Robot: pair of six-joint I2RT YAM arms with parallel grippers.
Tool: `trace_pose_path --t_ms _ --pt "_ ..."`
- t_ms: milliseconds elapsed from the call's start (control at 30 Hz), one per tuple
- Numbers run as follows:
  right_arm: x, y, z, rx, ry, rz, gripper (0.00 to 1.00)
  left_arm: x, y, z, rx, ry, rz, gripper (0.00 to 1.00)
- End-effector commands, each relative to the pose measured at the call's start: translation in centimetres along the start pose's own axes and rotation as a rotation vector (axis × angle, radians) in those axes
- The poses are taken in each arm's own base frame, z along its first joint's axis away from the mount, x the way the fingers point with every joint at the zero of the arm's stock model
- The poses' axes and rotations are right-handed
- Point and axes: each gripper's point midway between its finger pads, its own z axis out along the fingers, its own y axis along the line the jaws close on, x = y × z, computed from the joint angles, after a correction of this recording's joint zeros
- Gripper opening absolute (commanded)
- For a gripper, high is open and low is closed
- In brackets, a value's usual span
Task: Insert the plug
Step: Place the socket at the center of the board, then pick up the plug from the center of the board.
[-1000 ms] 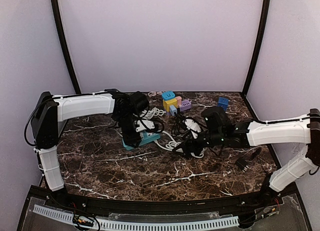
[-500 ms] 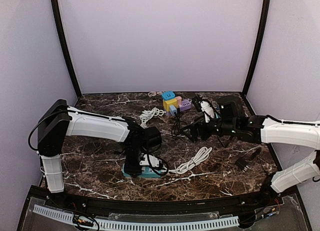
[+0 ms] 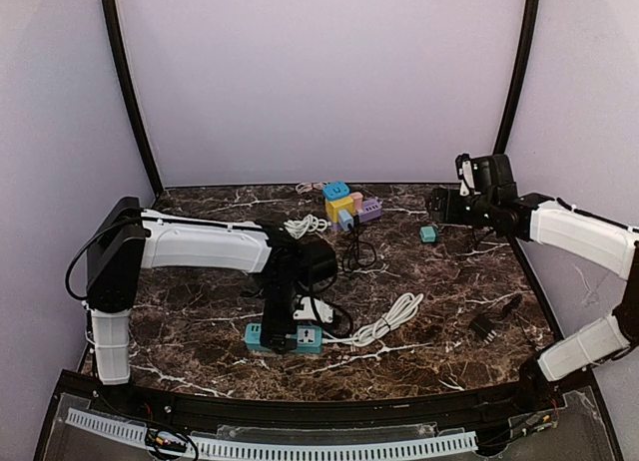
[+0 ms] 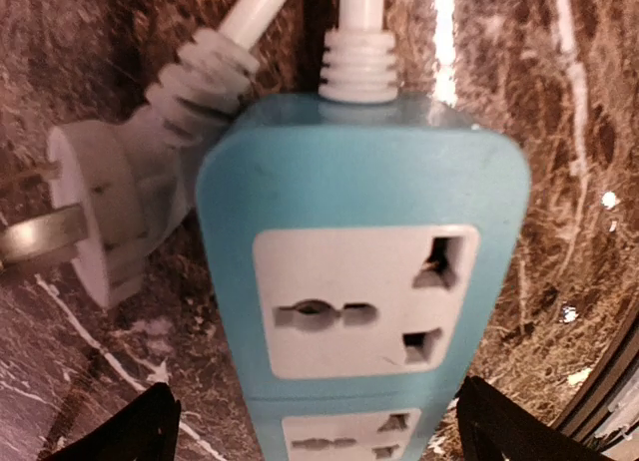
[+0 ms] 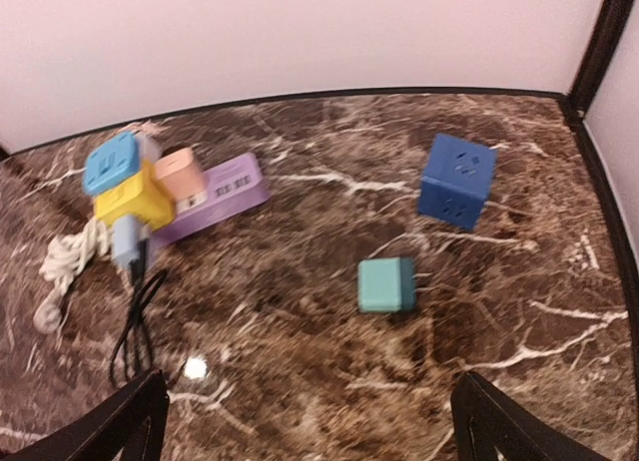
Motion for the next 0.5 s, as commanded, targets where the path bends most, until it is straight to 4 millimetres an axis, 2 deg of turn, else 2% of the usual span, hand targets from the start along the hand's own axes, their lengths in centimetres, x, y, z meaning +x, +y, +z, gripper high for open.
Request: trace_pose_path --t_ms 0,33,100,167,200,267,300,367,467 --pt "-3.7 -4.9 3.6 0.126 0.021 0.050 0.99 -0.4 -0.4 -5.6 0.080 -0.113 -0.020 0.99" --pt "-5.4 -5.6 4.5 0.141 0.018 0.053 0.99 -0.5 0.6 -7.2 0.072 -0.157 -0.042 0.99" --pt "-6.7 -7.5 6.9 0.169 0.043 0.056 0.99 -0.5 1.1 -9.5 0.089 -0.227 -0.072 0.99" --pt "-7.5 -9.4 9.5 0.173 0.089 0.025 0.96 0.7 3.3 -11.4 0.090 -0.299 -0.158 0.99" --pt "-7.8 -9.4 10.9 0.137 0.115 -0.031 0.94 1.0 3.8 -12.0 0.093 -0.328 -0.181 0.99" --pt "-7.8 -7.8 13.4 -0.001 0.196 -0.216 0.93 2.4 5.4 -13.1 0.079 -0.375 -0.242 0.99" --pt "-7.2 -7.3 14.1 -0.053 0.249 -0.311 0.94 3.7 6.2 -13.5 0.071 -0.391 -0.278 0.99" --pt "-6.4 -7.1 15.2 -0.117 0.316 -0.484 0.98 5.3 6.9 -14.0 0.071 -0.420 -0.316 0.99" --pt "-5.6 -8.0 16.0 -0.185 0.353 -0.639 0.99 7.1 7.6 -13.6 0.068 -0.435 -0.365 0.99"
